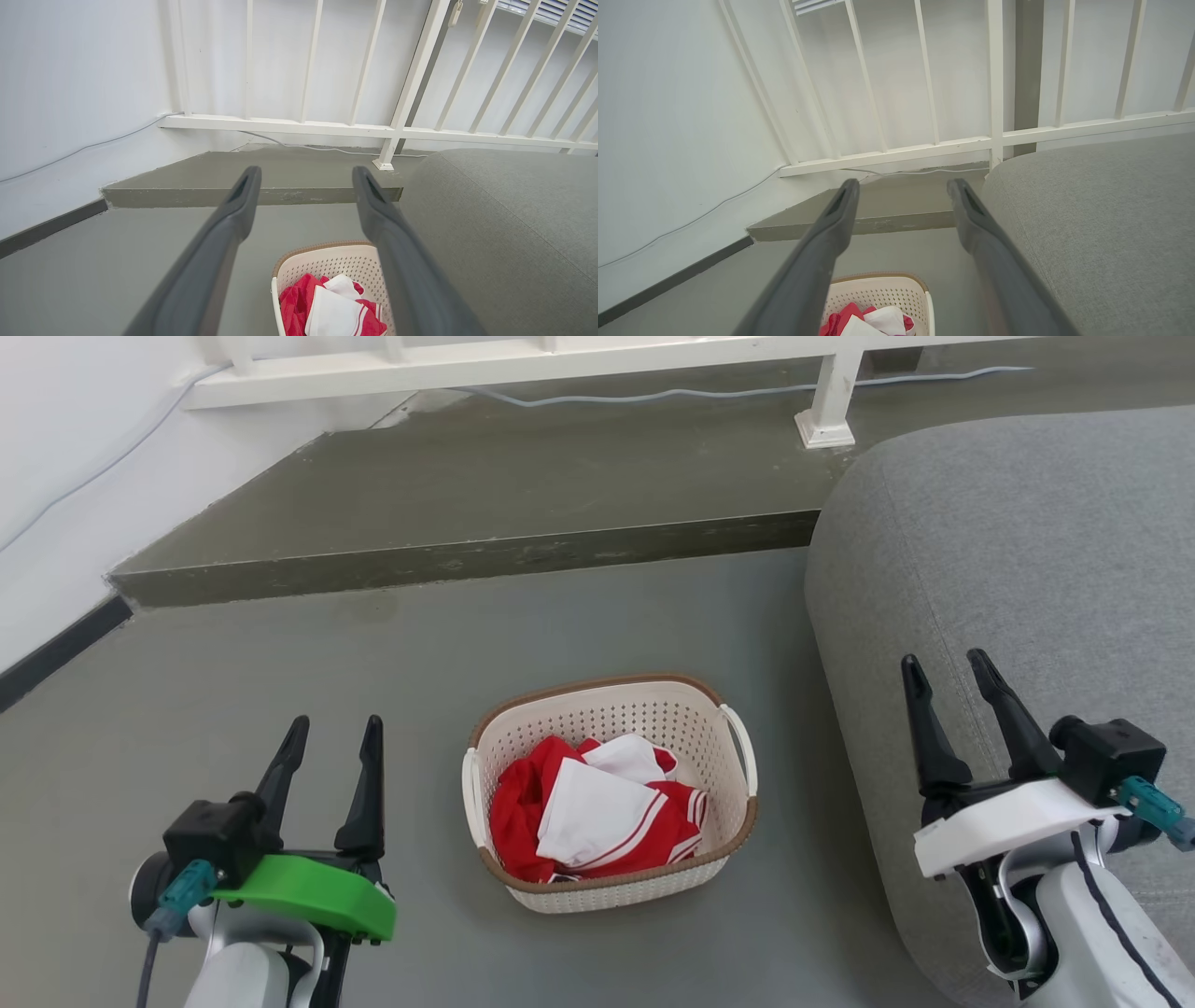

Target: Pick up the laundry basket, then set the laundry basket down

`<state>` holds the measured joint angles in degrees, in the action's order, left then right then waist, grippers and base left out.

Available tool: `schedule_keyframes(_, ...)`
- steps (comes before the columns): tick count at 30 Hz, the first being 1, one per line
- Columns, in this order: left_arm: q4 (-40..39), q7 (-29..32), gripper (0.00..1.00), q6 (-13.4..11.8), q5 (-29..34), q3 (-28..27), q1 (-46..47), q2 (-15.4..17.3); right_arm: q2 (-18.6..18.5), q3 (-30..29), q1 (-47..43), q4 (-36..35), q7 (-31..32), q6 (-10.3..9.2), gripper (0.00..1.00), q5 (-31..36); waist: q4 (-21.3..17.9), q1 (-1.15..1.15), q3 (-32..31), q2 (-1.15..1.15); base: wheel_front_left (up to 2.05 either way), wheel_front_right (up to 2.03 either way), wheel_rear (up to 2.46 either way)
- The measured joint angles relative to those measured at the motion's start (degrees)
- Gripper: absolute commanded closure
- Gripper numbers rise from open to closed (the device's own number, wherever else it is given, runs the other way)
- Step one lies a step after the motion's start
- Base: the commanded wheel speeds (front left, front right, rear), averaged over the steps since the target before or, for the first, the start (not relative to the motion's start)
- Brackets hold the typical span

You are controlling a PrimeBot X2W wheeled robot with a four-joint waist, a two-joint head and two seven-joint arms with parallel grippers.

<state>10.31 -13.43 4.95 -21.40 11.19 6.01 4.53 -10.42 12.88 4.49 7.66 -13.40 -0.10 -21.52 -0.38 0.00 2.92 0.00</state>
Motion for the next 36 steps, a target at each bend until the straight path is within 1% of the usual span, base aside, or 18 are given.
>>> schedule_keyframes(3, -0.01, -0.69, 0.0, -0.01, 2.29, 0.12, 0.37, -0.04, 0.0, 0.41, 0.64, -0.02, -0.54, -0.02, 0.0, 1.92, -0.04, 0.0, 0.1, 0.0, 0.0, 0.0, 0.0)
schedule_keyframes(8, 0.0, -0.82, 0.0, -0.01, 3.91, 0.15, 1.14, -0.29, 0.0, 0.52, 1.16, -0.05, -1.03, -0.05, 0.0, 3.5, -0.06, 0.0, 0.14, 0.0, 0.0, 0.0, 0.0)
schedule_keyframes(26, 0.4, -0.84, 0.0, 0.0, 4.1, -0.74, 1.14, -1.09, 0.78, -0.73, 1.21, 0.58, -1.03, 0.1, 0.0, 3.5, 0.08, 0.0, 0.29, 0.0, 0.0, 0.0, 0.0)
schedule_keyframes(31, 0.43, -0.84, 0.0, 0.07, 4.11, -1.08, 1.15, -1.33, 0.96, -0.99, 1.22, 0.85, -1.03, 0.56, 0.0, 3.52, 0.11, 0.0, 0.33, 0.0, 0.0, 0.0, 0.0)
schedule_keyframes(36, 0.3, -0.84, 0.0, 0.08, 4.11, -1.52, 1.15, -1.44, 1.09, -1.14, 1.23, 0.88, -1.03, 0.63, 0.0, 3.54, 0.05, 0.0, 0.77, 0.0, 0.0, 0.0, 0.0)
